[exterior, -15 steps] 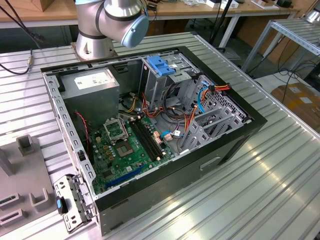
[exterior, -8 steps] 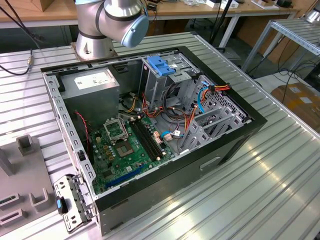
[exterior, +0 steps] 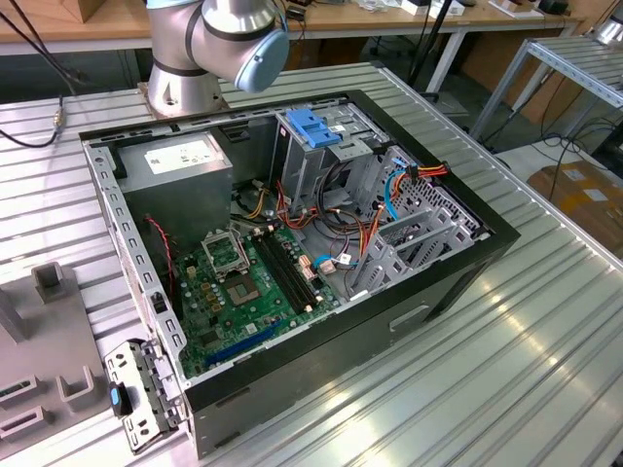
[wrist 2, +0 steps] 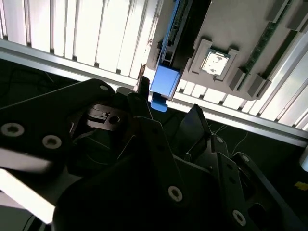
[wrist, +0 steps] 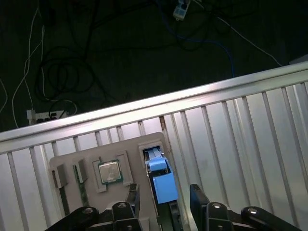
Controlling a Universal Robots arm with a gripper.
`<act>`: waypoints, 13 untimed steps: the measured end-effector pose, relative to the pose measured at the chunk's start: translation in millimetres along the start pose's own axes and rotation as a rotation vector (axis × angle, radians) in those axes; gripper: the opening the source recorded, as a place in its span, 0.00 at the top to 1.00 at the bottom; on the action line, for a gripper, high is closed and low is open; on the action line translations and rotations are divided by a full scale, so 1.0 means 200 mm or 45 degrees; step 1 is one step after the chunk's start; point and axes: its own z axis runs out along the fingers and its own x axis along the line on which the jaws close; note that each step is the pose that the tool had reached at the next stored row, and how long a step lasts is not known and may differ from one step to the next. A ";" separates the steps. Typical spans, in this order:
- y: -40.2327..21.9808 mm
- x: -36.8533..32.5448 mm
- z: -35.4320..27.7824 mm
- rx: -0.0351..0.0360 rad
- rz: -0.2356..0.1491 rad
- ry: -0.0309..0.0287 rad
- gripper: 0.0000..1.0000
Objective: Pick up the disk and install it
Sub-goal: 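Pick up the disk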
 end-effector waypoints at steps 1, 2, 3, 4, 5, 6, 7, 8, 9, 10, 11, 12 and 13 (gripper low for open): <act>0.001 -0.002 0.009 0.0026 0.000 0.0088 0.46; 0.001 -0.003 0.014 0.0068 -0.002 0.0194 0.46; 0.001 -0.003 0.017 0.0119 -0.002 0.0275 0.46; 0.001 -0.003 0.017 0.0204 -0.003 0.0337 0.46; 0.001 -0.003 0.018 0.0275 -0.004 0.0382 0.46; 0.000 -0.003 0.020 0.0366 -0.009 0.0436 0.46; 0.000 -0.003 0.022 0.0413 -0.015 0.0450 0.46; 0.000 -0.003 0.025 0.0452 -0.027 0.0460 0.46; 0.000 -0.003 0.028 0.0464 -0.040 0.0462 0.46; 0.000 -0.003 0.035 0.0469 -0.069 0.0463 0.46; 0.000 -0.003 0.044 0.0467 -0.116 0.0469 0.46; 0.000 -0.003 0.049 0.0466 -0.136 0.0471 0.46; 0.000 -0.003 0.056 0.0466 -0.169 0.0474 0.46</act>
